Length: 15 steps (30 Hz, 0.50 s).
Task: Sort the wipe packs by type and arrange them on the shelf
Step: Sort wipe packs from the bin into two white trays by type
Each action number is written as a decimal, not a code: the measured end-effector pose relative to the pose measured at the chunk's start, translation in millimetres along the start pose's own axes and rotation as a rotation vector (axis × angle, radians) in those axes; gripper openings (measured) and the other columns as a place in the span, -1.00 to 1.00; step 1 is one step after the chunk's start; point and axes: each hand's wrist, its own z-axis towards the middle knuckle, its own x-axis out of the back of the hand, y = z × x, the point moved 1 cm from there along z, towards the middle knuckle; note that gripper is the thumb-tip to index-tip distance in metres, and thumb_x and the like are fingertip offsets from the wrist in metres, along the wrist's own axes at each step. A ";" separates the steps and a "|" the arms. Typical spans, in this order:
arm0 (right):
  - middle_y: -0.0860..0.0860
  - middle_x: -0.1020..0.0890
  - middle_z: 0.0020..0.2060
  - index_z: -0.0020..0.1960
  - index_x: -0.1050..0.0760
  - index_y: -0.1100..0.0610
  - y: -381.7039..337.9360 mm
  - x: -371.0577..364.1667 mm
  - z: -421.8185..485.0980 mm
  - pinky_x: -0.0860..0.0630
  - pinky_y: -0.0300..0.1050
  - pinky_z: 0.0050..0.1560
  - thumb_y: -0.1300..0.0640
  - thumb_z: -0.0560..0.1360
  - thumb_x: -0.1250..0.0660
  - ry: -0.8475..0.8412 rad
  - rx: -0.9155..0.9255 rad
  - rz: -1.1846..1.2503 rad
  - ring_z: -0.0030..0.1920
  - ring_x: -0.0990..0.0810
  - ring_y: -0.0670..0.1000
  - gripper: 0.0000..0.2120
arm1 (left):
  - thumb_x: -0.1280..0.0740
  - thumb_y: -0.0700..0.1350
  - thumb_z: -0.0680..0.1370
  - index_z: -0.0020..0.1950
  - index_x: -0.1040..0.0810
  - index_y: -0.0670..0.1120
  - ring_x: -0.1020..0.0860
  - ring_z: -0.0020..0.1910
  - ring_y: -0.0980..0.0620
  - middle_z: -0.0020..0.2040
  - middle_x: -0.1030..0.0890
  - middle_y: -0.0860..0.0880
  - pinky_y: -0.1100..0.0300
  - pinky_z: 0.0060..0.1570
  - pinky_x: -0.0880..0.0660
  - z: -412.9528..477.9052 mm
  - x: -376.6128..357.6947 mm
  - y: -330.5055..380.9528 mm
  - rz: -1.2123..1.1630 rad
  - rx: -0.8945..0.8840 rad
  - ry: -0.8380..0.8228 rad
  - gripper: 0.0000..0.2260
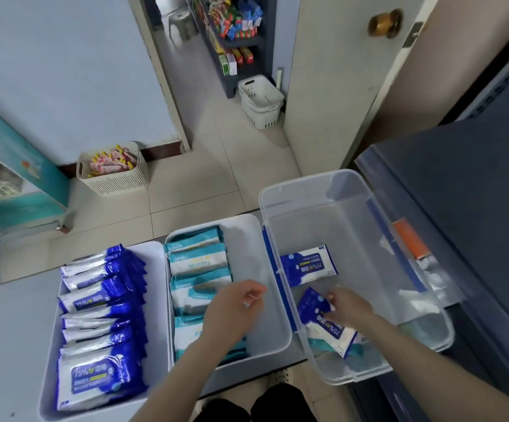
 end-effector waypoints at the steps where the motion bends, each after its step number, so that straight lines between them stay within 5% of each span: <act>1: 0.04 -0.52 0.08 0.12 -0.49 0.05 0.8 -4.4 5.2 -0.44 -0.17 -0.16 -0.02 0.39 -0.40 0.013 0.013 0.007 0.03 -0.57 0.05 -0.66 | -0.32 -0.08 0.52 -0.03 -0.59 0.18 -0.58 -0.12 0.21 -0.09 -0.62 0.19 0.17 0.01 -0.55 3.0 -4.5 5.1 0.002 0.004 -0.005 -0.85; 6: 0.04 -0.59 0.00 0.01 -0.54 0.02 4.8 -7.0 23.5 -0.43 -0.19 -0.22 0.02 0.33 -0.38 -0.022 0.064 0.062 -0.06 -0.60 0.04 -0.73 | -0.31 -0.03 0.53 0.05 -0.59 0.15 -0.53 -0.09 0.28 -0.04 -0.59 0.23 0.28 0.06 -0.48 20.7 -17.7 28.3 0.082 -0.008 0.010 -0.86; 15: 0.09 -0.64 -0.17 -0.04 -0.49 0.16 48.3 36.8 25.3 -0.43 -0.19 -0.36 0.14 0.46 -0.42 0.326 -0.215 0.900 -0.29 -0.61 0.00 -0.85 | -0.27 -0.12 0.55 0.22 -0.53 -0.05 -0.54 0.14 -0.04 0.15 -0.60 -0.01 0.16 0.08 -0.44 113.8 -65.4 98.0 0.333 -0.157 -0.128 -0.75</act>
